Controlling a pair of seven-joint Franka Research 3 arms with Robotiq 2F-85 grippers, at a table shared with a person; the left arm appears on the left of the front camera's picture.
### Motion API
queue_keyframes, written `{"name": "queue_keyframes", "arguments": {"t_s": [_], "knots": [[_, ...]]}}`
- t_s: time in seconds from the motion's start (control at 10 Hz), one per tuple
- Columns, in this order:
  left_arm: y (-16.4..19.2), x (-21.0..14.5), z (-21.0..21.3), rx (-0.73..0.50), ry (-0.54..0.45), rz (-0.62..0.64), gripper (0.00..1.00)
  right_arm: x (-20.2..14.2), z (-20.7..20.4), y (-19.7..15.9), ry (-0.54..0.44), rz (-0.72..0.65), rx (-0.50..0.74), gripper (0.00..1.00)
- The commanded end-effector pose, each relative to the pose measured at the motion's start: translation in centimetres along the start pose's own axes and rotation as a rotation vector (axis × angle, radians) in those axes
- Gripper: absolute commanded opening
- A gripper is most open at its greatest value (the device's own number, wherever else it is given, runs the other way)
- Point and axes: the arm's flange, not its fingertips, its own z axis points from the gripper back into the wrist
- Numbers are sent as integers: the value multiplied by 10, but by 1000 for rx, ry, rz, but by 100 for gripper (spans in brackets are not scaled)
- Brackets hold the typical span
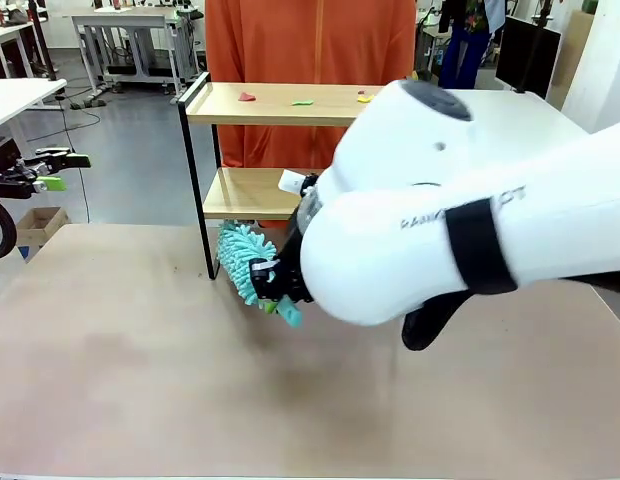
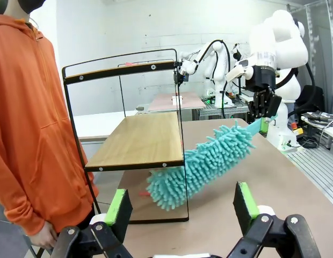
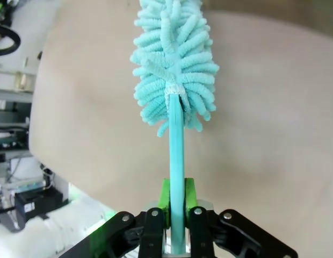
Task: Clean the shelf.
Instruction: Clean the specific section of the Shelf indicated by the human with the Duster.
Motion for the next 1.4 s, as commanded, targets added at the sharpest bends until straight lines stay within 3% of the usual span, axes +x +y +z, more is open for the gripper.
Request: {"name": "queue_keyframes", "arguments": {"t_s": [0.0,0.4,0.9,1.3], "knots": [[-1,3,0,-2,2,-10,100,16,-27,35,-80,-67,-79,13],[-1,3,0,-2,2,-10,100,42,-72,57,-156,-98,-143,13],[-1,3,0,-2,2,-10,100,81,-120,77,-176,-73,-239,13],[-1,3,0,-2,2,-10,100,89,-142,70,-89,-103,-252,13]]}}
